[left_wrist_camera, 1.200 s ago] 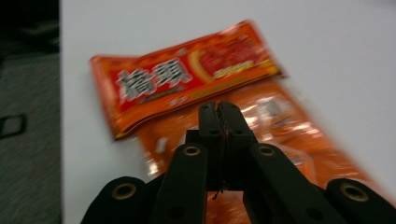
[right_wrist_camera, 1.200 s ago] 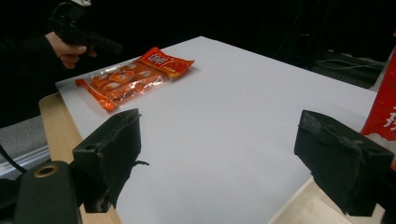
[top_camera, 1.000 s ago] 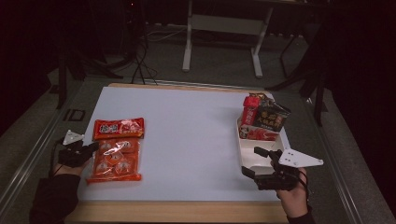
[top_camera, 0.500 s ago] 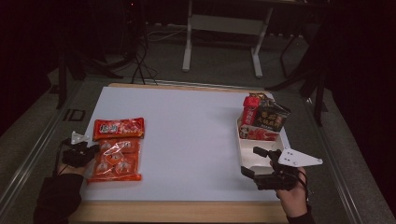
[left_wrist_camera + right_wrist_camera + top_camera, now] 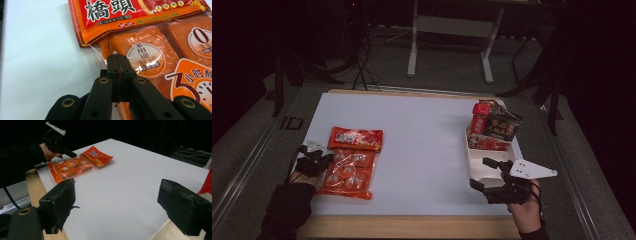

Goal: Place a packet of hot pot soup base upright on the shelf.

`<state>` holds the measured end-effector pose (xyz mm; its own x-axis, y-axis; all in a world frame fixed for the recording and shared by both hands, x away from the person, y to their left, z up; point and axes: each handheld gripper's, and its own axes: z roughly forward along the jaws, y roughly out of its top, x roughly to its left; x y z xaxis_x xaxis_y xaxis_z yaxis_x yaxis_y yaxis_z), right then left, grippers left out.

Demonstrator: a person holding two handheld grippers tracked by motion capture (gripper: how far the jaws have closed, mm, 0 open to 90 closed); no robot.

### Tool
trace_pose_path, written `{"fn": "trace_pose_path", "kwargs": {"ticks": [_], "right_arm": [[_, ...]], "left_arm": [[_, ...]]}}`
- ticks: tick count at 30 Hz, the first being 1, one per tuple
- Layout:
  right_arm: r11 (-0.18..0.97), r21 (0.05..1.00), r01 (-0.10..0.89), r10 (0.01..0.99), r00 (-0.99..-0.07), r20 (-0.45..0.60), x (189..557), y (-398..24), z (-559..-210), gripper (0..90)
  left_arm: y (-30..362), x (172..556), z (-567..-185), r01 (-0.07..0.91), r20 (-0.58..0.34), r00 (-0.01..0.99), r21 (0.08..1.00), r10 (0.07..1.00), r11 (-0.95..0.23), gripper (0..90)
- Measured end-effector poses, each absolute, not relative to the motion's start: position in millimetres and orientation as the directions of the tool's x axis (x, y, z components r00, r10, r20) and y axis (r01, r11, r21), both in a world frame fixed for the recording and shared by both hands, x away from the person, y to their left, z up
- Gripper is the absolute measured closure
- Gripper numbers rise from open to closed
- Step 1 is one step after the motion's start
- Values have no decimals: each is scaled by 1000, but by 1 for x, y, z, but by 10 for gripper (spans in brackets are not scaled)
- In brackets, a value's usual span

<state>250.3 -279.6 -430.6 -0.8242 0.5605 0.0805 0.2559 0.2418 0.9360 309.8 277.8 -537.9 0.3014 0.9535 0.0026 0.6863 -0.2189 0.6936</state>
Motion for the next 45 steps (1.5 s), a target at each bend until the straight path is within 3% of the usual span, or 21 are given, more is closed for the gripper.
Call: {"fn": "trace_pose_path", "kwargs": {"ticks": [11,25,45], "right_arm": [[241,935,259,559,-825,85,250,-281,-431,147],[242,935,259,554,-828,86,250,-280,-431,147],[242,936,256,556,-827,82,249,-279,-430,147]], "left_arm": [[238,318,-537,646,30,416,693,909,-319,900],[212,322,-537,618,-5,511,697,859,-363,900],[242,290,-531,652,-46,559,641,828,-405,900]]}}
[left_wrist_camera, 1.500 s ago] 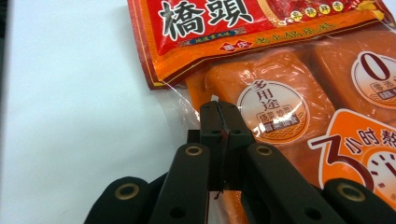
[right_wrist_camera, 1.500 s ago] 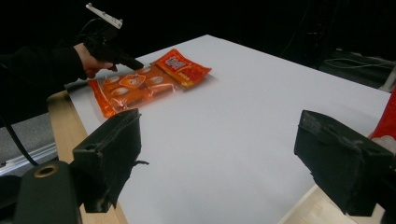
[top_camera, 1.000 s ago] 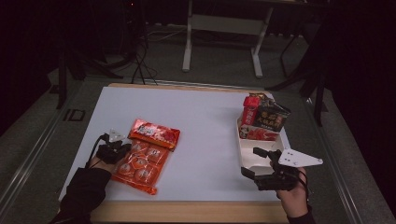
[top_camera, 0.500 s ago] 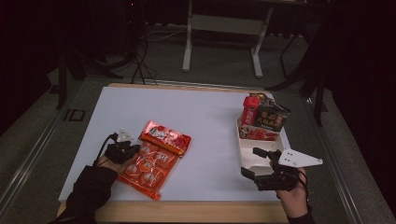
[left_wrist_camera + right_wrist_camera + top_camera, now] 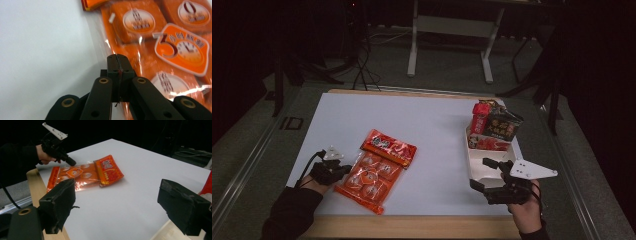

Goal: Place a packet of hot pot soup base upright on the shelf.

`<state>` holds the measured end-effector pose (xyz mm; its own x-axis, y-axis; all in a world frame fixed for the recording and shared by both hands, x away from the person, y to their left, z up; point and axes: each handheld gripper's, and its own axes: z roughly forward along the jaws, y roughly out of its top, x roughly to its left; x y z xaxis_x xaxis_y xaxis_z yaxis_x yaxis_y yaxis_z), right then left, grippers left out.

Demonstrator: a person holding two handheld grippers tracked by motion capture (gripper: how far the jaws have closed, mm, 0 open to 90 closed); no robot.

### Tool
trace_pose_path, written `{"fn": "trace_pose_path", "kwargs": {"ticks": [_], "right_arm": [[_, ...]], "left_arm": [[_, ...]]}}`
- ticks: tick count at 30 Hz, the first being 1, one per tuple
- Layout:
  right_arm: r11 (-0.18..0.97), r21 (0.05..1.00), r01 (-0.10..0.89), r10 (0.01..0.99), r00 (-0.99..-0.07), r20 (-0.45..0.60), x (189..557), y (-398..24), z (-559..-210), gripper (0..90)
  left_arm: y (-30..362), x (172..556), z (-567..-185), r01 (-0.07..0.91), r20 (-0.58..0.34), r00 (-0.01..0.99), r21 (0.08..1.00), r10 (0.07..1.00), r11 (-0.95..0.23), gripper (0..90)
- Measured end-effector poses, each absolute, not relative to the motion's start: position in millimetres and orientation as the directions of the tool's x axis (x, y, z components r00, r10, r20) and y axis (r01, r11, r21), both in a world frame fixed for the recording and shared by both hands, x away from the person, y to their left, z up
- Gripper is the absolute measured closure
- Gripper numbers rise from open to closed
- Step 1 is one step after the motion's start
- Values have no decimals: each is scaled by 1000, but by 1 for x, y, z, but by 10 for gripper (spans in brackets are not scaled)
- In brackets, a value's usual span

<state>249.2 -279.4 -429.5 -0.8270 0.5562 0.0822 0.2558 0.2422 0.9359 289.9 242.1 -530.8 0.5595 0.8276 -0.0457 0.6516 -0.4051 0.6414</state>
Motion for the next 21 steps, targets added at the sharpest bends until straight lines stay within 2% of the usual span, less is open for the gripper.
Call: {"fn": "trace_pose_path", "kwargs": {"ticks": [5,9,21], "right_arm": [[242,936,257,556,-827,83,250,-280,-430,147],[245,934,259,555,-827,84,250,-279,-431,147],[245,934,259,553,-829,85,250,-278,-431,147]], "left_arm": [[238,283,-533,645,-47,563,648,825,-404,900],[236,282,-534,656,-95,566,653,819,-378,900],[193,284,-533,629,-95,621,653,778,-423,900]]}}
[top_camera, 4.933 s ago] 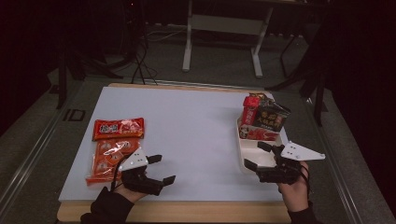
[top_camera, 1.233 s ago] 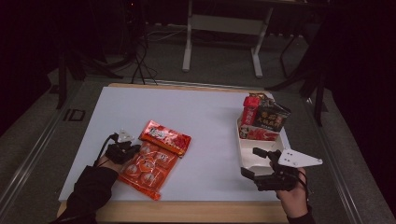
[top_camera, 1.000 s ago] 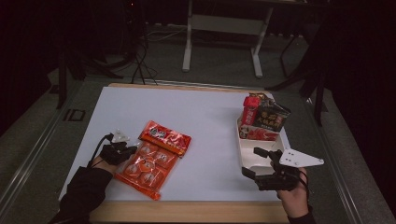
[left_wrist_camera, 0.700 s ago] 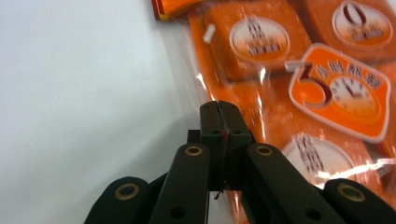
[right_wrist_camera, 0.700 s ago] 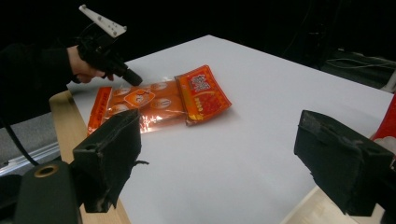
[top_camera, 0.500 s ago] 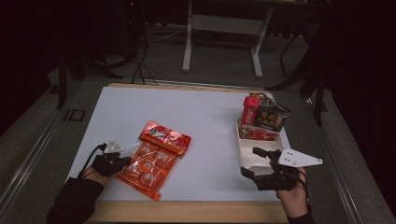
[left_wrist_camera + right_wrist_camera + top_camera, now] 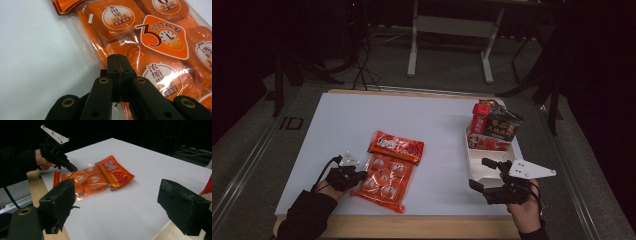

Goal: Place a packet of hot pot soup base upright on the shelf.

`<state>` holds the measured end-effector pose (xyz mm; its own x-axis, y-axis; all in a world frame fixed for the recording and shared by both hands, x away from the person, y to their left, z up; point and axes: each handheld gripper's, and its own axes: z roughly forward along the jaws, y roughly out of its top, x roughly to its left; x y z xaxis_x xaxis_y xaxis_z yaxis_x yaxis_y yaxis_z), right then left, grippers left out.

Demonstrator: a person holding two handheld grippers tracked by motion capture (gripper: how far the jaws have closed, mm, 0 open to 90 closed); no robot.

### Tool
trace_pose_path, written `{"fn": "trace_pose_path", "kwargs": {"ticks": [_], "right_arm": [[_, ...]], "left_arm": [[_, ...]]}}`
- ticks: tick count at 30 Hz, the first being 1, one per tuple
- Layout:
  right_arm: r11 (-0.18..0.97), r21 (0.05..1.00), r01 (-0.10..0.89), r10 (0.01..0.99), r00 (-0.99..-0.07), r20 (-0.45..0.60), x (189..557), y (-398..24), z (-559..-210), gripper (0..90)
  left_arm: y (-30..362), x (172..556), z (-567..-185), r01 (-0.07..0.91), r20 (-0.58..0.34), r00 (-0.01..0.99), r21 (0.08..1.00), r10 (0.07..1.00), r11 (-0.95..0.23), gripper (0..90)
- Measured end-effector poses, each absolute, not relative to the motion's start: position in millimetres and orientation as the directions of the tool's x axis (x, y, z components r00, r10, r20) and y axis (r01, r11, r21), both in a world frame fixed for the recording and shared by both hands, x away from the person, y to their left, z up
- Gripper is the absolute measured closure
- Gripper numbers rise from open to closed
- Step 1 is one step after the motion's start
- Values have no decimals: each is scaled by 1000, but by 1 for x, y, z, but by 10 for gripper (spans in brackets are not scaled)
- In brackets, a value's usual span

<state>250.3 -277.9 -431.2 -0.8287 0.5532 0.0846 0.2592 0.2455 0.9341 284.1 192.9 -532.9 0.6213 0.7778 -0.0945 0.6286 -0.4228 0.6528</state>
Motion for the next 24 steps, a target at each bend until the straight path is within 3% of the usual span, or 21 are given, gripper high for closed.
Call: {"fn": "trace_pose_path", "kwargs": {"ticks": [24], "right_arm": [[247,935,256,552,-830,81,250,-279,-431,147]], "left_arm": [[136,285,-534,583,-146,716,662,683,-470,900]]}}
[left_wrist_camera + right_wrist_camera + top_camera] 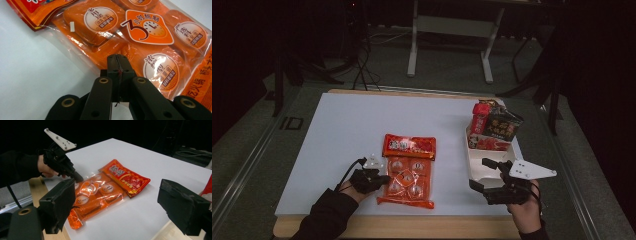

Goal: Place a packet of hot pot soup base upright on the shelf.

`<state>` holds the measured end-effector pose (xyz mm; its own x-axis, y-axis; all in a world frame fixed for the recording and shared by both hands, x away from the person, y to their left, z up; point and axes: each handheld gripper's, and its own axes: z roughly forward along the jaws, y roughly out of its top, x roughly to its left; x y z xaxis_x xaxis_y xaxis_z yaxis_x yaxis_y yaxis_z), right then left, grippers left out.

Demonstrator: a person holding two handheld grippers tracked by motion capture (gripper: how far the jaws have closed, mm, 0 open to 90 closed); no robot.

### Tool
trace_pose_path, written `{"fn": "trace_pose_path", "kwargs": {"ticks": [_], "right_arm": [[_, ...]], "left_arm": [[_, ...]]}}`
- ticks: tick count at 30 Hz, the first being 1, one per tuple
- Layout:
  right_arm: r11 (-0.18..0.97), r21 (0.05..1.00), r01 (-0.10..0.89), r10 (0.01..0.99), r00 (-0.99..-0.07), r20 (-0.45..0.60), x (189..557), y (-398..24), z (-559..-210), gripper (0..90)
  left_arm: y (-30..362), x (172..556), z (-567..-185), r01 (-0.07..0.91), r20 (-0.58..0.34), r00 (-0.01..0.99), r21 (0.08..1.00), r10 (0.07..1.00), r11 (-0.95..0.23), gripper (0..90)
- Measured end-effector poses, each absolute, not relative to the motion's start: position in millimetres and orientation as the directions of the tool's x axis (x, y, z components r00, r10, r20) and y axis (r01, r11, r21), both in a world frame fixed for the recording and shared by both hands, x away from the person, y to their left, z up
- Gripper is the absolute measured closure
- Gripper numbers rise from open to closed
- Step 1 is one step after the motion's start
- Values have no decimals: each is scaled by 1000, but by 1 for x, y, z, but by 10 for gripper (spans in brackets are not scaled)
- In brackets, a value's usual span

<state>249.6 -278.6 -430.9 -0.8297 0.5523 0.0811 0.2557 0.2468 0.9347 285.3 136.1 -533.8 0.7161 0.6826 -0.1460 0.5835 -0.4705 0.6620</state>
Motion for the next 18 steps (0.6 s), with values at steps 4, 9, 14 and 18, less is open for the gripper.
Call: {"fn": "trace_pose_path", "kwargs": {"ticks": [4,9,14,18], "right_arm": [[246,934,258,551,-830,84,250,-279,-431,150],[249,934,255,550,-831,80,250,-278,-431,150],[248,934,256,554,-829,80,249,-279,-431,150],[247,935,255,555,-828,79,249,-280,-431,150]], "left_arm": [[134,286,-534,582,-155,722,662,674,-471,900],[135,286,-535,584,-173,723,670,669,-459,900],[139,287,-531,593,-196,717,676,669,-438,840],[138,286,-524,580,-199,729,688,655,-436,766]]}}
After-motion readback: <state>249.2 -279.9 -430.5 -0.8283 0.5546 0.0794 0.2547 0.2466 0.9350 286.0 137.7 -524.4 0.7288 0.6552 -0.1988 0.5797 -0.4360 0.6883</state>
